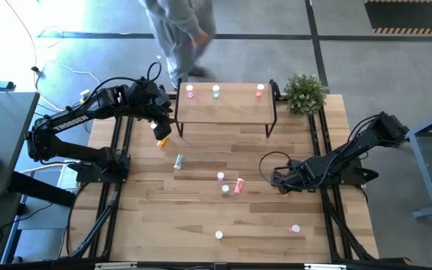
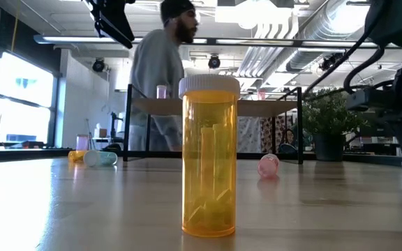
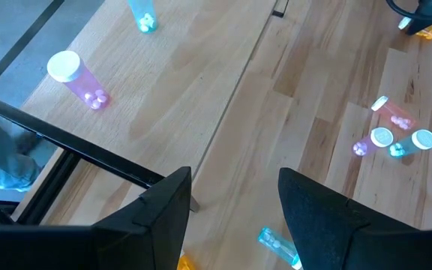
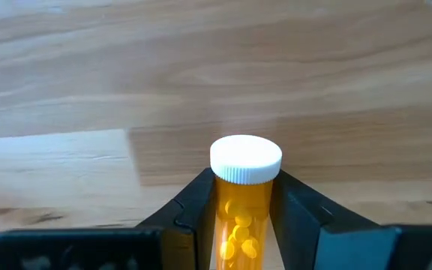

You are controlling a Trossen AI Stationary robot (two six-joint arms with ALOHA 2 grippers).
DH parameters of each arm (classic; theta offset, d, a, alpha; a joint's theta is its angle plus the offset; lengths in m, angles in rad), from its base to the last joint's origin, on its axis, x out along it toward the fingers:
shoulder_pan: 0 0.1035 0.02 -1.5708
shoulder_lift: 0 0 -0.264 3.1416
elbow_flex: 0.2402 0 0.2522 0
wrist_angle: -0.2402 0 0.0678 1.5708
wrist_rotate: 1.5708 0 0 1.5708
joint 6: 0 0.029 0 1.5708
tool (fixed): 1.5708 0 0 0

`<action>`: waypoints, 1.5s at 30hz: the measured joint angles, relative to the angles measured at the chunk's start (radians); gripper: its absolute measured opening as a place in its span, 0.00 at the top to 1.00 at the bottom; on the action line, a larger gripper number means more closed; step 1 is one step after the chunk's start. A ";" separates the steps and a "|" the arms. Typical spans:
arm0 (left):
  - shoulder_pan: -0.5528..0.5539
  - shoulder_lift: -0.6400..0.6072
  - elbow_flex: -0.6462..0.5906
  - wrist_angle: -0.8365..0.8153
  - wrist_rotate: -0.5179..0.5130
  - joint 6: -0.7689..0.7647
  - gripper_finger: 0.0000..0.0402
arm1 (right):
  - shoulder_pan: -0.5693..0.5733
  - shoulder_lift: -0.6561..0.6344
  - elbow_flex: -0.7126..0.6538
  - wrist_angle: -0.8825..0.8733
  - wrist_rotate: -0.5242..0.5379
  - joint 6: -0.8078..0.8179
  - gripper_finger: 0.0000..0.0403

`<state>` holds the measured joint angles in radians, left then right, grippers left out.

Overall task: Pick and place medicine bottles onto shelf by color
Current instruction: Put the middle right yellow pill bottle on the shelf

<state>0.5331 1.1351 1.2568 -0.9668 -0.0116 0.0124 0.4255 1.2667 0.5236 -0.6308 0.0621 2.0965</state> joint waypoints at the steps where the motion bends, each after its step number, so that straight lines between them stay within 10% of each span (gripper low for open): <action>1: 0.000 0.000 0.000 0.000 0.000 0.000 0.52 | 0.000 0.000 0.000 0.017 0.016 -0.008 0.75; 24: 0.000 0.000 0.000 0.000 0.000 0.018 0.52 | -0.015 0.000 0.000 0.681 0.751 -0.587 0.76; 45: 0.000 0.000 0.000 0.000 0.000 0.044 0.52 | -0.331 0.000 0.001 1.402 0.847 -1.946 0.76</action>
<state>0.5333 1.1351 1.2568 -0.9666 -0.0116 0.0563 0.0941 1.2667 0.5243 0.7709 0.9093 0.1505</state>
